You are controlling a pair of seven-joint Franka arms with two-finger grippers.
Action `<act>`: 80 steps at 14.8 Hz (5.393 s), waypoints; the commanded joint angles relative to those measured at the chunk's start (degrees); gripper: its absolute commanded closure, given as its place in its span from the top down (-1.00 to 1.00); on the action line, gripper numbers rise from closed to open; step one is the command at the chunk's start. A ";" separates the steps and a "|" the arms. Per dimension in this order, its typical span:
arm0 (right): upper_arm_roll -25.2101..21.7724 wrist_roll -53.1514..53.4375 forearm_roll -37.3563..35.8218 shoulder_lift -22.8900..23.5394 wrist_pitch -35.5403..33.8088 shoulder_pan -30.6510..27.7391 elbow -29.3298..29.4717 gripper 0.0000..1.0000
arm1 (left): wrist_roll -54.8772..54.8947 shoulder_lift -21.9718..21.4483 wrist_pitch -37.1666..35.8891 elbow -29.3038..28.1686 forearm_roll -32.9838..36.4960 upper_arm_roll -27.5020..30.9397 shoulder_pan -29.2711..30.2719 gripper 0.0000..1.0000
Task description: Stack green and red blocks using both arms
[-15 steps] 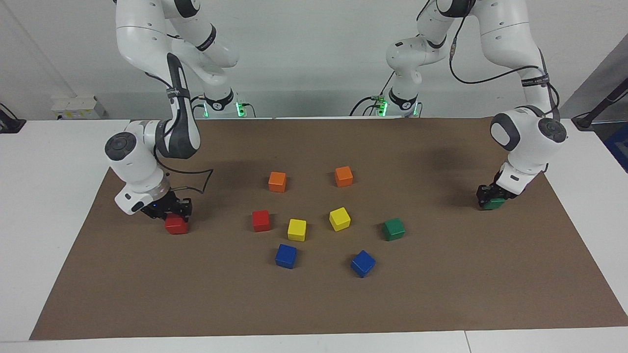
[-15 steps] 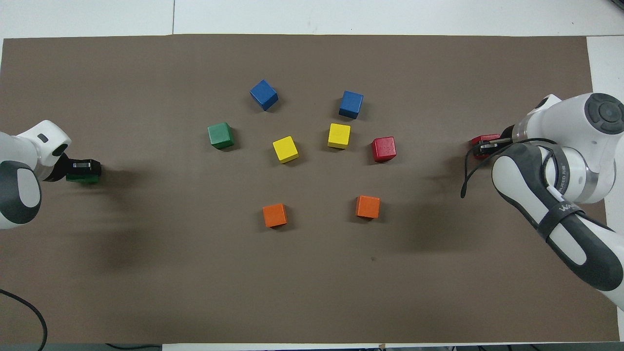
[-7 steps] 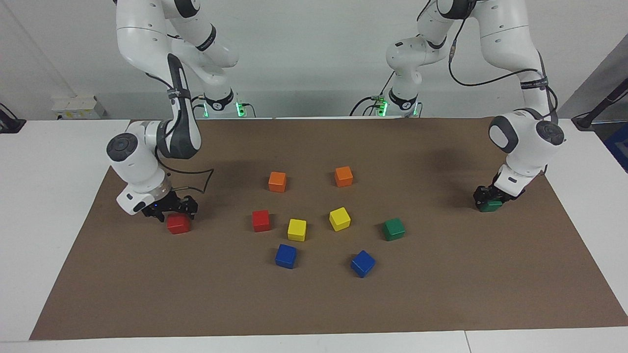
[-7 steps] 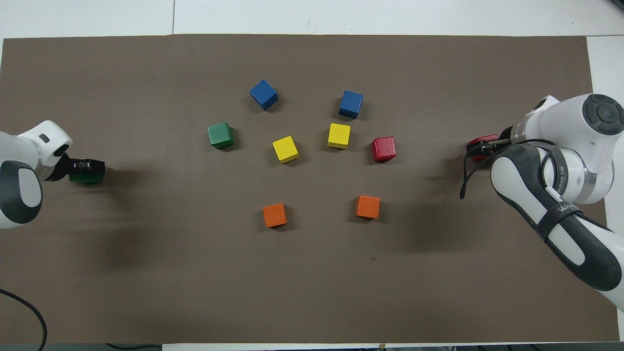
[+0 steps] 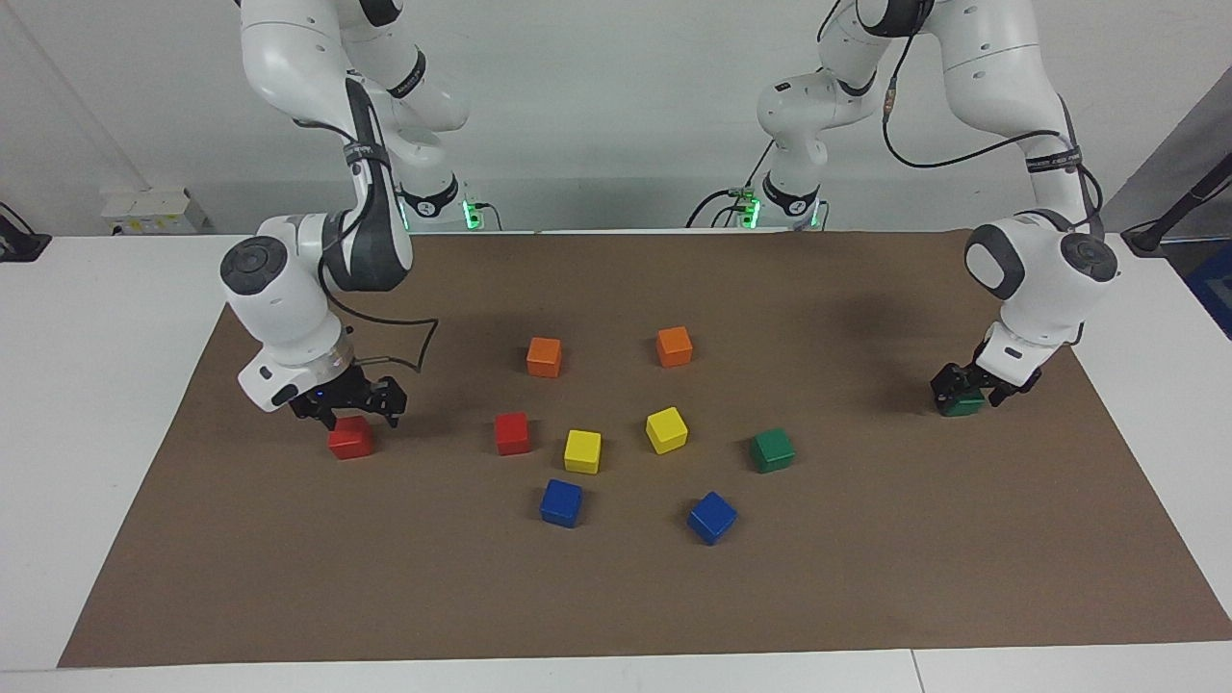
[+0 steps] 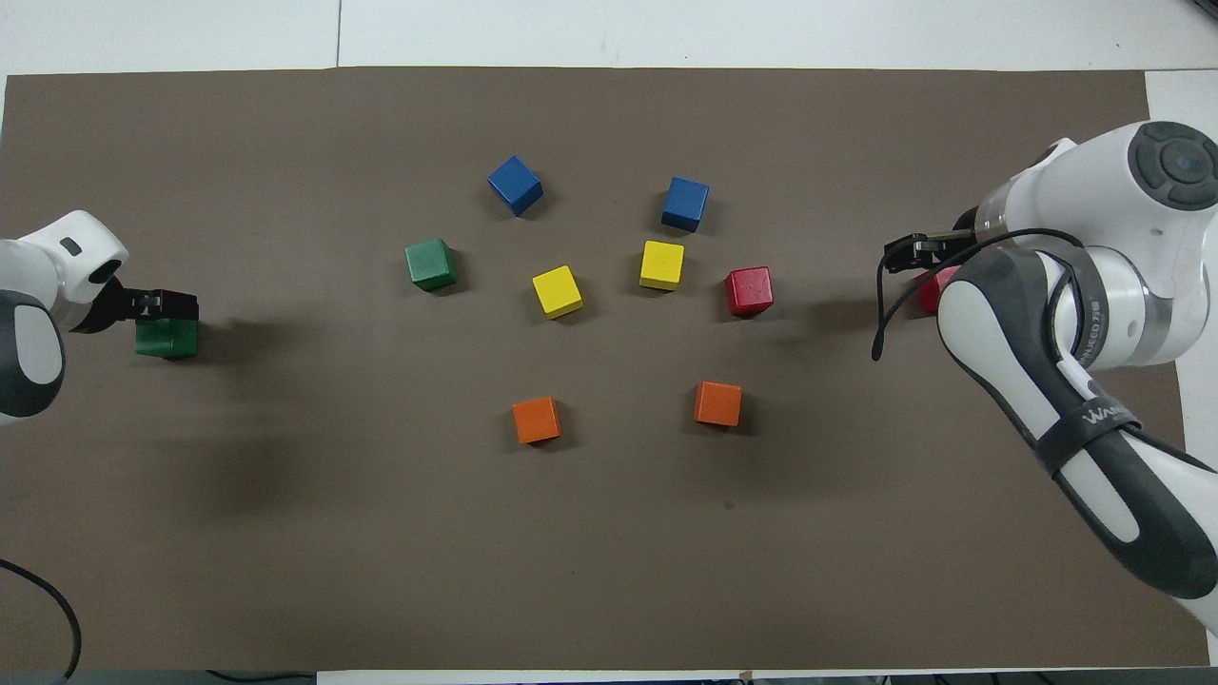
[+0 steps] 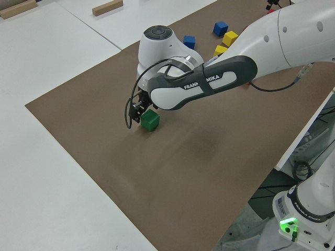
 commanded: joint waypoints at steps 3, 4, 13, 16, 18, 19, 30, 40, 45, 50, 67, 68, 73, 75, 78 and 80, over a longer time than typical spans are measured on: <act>0.02 14.71 -1.16 0.82 0.06 9.41 4.36 1.00 | -9.97 1.35 -11.05 12.75 -2.71 0.24 -7.67 1.00; 0.02 15.69 -2.55 0.99 0.16 10.92 4.79 0.98 | -14.44 1.78 -10.96 13.54 -2.63 0.33 -10.40 1.00; 0.19 22.02 -5.21 7.41 0.42 16.90 8.40 0.90 | -36.46 11.80 -13.96 25.24 -1.58 0.51 -26.58 1.00; 0.19 25.01 -5.12 8.46 2.26 16.73 7.79 0.90 | -40.85 13.47 -7.47 22.28 1.50 0.51 -28.61 1.00; 0.19 26.77 -5.21 9.52 2.97 17.08 7.70 0.90 | -40.94 12.87 -5.17 18.93 1.68 0.51 -28.70 1.00; 0.19 27.12 -5.21 9.69 3.75 17.00 7.61 0.89 | -40.94 12.69 -4.46 18.39 1.68 0.51 -28.70 1.00; 0.19 23.79 -5.38 8.91 10.79 16.47 -0.47 0.98 | -42.87 11.54 0.64 12.67 1.68 0.51 -29.84 0.28; 0.10 16.68 -5.99 7.41 9.75 15.42 -2.60 -1.00 | -43.14 11.28 -4.98 16.71 3.44 0.51 -29.94 -1.00; 0.19 4.21 -5.47 7.06 -1.75 7.60 7.77 -1.00 | -37.81 6.90 -9.98 17.07 3.44 0.51 -24.59 -1.00; 0.10 -6.26 -5.21 4.60 -4.95 0.57 10.34 -1.00 | -19.01 -0.48 -12.37 10.67 3.00 0.42 -13.52 -1.00; 0.10 -14.79 -2.31 -2.08 5.95 -5.86 -8.56 -1.00 | 8.10 -10.07 6.87 -10.00 -3.68 0.33 1.09 -1.00; 0.10 -14.88 -2.31 -2.26 7.44 -5.94 -9.17 -1.00 | 8.10 -10.08 7.40 -10.26 -4.38 0.33 1.61 -1.00; 0.02 -15.67 -2.31 -2.43 9.91 -6.56 -10.67 -1.00 | 7.84 -9.99 7.67 -10.35 -7.72 0.51 2.67 -1.00; 0.02 -15.76 -2.31 -2.35 10.44 -6.65 -11.20 -1.00 | 5.31 -9.38 7.94 -10.88 -7.72 0.51 2.41 -1.00; 0.02 -15.76 -2.31 -2.43 10.53 -6.91 -11.55 -1.00 | 3.79 -9.02 8.29 -10.97 -7.72 0.60 1.80 -1.00; 0.02 -15.68 -2.31 -2.78 10.62 -6.91 -12.25 -1.00 | 3.61 -8.76 8.29 -11.06 -7.72 0.60 1.62 -1.00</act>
